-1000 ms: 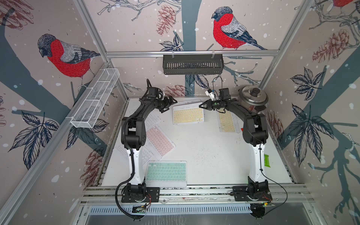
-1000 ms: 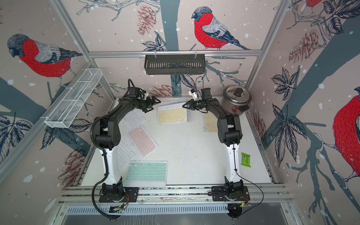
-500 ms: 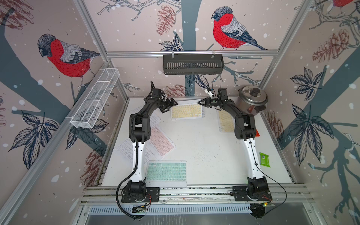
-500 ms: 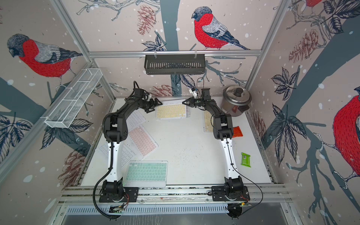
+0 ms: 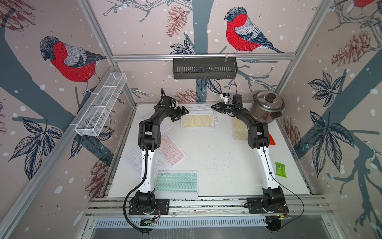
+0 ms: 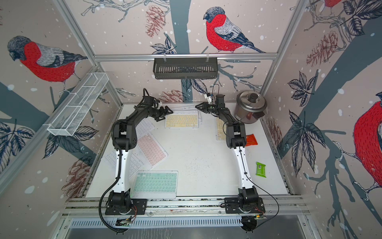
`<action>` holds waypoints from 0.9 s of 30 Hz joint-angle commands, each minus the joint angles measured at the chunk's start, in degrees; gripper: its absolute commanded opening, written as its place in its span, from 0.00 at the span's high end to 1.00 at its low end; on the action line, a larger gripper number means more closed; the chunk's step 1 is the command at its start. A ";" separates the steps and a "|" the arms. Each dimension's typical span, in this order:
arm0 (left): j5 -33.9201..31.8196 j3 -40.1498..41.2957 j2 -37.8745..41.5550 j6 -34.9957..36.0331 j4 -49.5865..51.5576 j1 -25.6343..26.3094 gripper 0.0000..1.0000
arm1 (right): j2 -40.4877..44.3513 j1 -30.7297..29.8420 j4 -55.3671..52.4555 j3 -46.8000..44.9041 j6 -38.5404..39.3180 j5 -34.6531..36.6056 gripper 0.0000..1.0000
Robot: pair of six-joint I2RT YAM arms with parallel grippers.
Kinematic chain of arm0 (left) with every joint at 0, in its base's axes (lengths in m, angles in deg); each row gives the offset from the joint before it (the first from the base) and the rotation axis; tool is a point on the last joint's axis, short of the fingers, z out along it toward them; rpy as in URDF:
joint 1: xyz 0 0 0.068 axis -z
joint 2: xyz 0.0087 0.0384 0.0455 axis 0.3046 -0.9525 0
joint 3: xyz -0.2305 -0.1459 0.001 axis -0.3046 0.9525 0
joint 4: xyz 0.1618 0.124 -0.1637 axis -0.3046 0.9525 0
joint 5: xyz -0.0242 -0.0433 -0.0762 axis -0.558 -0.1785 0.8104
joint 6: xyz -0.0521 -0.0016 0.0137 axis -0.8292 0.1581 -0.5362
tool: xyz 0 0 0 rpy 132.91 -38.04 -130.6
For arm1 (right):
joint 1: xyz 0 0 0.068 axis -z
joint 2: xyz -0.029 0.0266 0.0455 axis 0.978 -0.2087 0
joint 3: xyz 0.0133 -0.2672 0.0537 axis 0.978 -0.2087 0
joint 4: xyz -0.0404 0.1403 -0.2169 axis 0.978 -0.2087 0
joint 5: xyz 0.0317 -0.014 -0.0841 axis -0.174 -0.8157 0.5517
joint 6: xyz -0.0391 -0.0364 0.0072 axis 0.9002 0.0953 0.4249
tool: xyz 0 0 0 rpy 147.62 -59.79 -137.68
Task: Stack the numeric keypads
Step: Place the numeric keypad at the numeric keypad.
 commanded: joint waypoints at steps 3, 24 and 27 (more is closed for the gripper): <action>0.10 -0.81 -0.35 -0.89 0.97 -0.46 0.03 | 1.13 -0.30 -3.31 0.30 2.54 8.70 0.33; 7.84 2.81 -2.58 -10.01 -4.65 -2.07 0.03 | 7.30 -4.61 -13.34 -10.99 6.90 25.96 0.01; 8.51 3.08 -3.16 -10.40 -4.96 -1.83 0.03 | 8.64 -5.43 -12.47 -13.64 6.16 25.87 0.01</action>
